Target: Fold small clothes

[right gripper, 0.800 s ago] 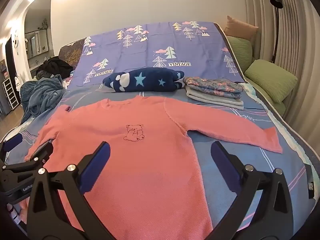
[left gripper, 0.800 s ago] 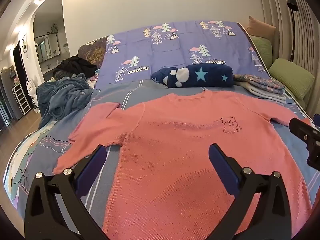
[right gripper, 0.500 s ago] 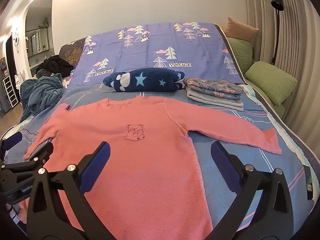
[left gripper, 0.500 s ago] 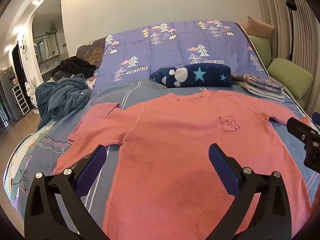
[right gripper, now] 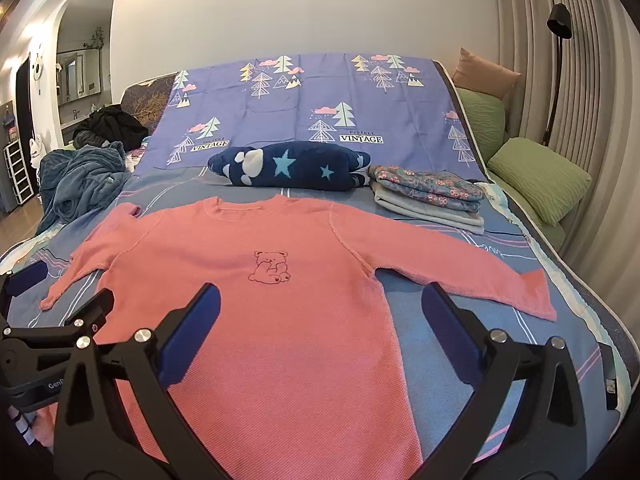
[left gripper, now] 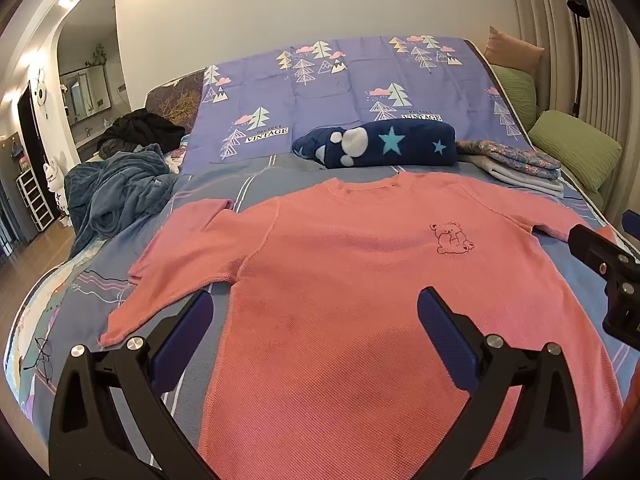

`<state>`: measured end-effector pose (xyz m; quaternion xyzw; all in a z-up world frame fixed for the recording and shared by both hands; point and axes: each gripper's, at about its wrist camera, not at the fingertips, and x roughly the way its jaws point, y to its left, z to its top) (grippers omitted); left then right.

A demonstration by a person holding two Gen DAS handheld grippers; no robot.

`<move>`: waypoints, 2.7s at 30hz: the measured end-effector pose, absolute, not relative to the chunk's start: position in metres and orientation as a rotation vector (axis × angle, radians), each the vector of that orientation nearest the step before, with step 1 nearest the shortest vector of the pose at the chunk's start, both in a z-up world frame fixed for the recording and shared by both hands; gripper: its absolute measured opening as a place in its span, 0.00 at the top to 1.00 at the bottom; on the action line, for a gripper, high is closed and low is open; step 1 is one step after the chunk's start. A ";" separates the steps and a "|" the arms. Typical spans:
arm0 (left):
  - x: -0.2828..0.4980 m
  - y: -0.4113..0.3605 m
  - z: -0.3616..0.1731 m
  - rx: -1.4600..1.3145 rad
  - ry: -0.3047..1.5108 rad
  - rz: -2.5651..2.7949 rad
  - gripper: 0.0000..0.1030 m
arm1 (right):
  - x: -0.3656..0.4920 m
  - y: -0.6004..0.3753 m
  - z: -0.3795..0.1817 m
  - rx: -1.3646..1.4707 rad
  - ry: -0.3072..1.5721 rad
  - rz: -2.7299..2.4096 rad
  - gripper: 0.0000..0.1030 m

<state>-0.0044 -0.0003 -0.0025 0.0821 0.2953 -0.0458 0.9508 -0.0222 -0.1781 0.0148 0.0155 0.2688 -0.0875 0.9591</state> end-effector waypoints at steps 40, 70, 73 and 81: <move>0.001 0.008 -0.018 0.159 0.634 -0.093 0.01 | -0.014 -0.171 0.003 0.104 0.625 -0.099 0.02; 0.022 0.064 -0.039 0.033 0.715 -0.040 0.01 | 0.010 -0.115 -0.016 -0.007 0.708 -0.028 0.02; 0.023 0.069 -0.041 0.003 0.721 -0.064 0.01 | 0.013 -0.110 -0.018 -0.013 0.715 -0.025 0.02; 0.025 0.082 -0.039 -0.048 0.685 -0.095 0.01 | 0.018 -0.110 -0.020 -0.007 0.724 -0.039 0.02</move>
